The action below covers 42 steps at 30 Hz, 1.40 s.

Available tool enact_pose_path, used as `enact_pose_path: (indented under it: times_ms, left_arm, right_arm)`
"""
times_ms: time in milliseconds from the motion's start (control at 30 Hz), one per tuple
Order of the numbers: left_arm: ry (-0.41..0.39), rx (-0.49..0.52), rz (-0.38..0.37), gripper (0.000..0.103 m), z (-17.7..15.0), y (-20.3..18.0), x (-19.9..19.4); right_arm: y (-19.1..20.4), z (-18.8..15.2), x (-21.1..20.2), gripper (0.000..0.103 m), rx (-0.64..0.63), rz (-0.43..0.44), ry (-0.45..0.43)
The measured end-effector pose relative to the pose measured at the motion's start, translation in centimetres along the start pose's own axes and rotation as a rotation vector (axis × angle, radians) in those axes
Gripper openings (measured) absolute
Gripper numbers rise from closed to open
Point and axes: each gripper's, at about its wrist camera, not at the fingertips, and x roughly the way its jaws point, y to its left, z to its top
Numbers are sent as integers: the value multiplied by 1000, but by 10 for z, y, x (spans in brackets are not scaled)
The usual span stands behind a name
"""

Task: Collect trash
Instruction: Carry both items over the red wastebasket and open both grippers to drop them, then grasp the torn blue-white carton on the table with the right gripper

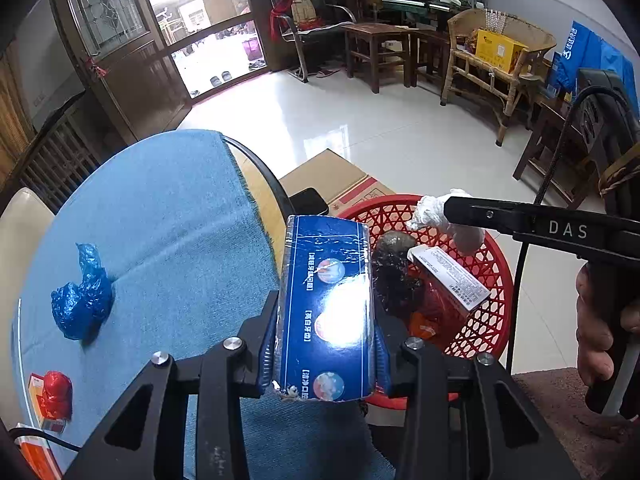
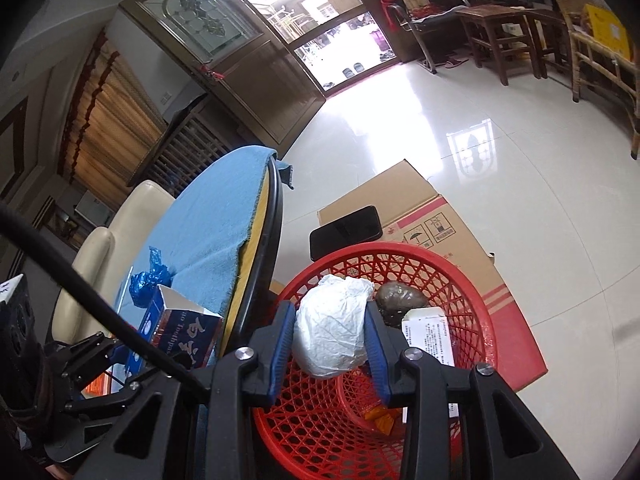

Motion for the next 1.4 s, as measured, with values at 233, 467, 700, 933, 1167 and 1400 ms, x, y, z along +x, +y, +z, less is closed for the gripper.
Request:
enact_pose_path:
  times_ms: [233, 467, 700, 933, 1167, 1400]
  left_arm:
    - [-12, -31, -39, 59, 0, 6, -4]
    - [-26, -85, -19, 59, -6, 26, -10]
    - [-32, -186, 48, 59, -35, 62, -25]
    - [-59, -322, 178, 60, -71, 110, -53]
    - [-44, -484, 277, 60, -129, 159, -80]
    - [0, -645, 377, 60, -192, 198, -101]
  right_arm:
    - [-5, 2, 0, 45, 51, 12, 17]
    - [-4, 4, -4, 58, 64, 29, -3]
    - [9, 3, -4, 58, 20, 25, -5]
    - [32, -4, 10, 58, -33, 47, 33]
    - [73, -14, 29, 58, -117, 83, 84]
    - [127, -29, 54, 58, -233, 146, 170]
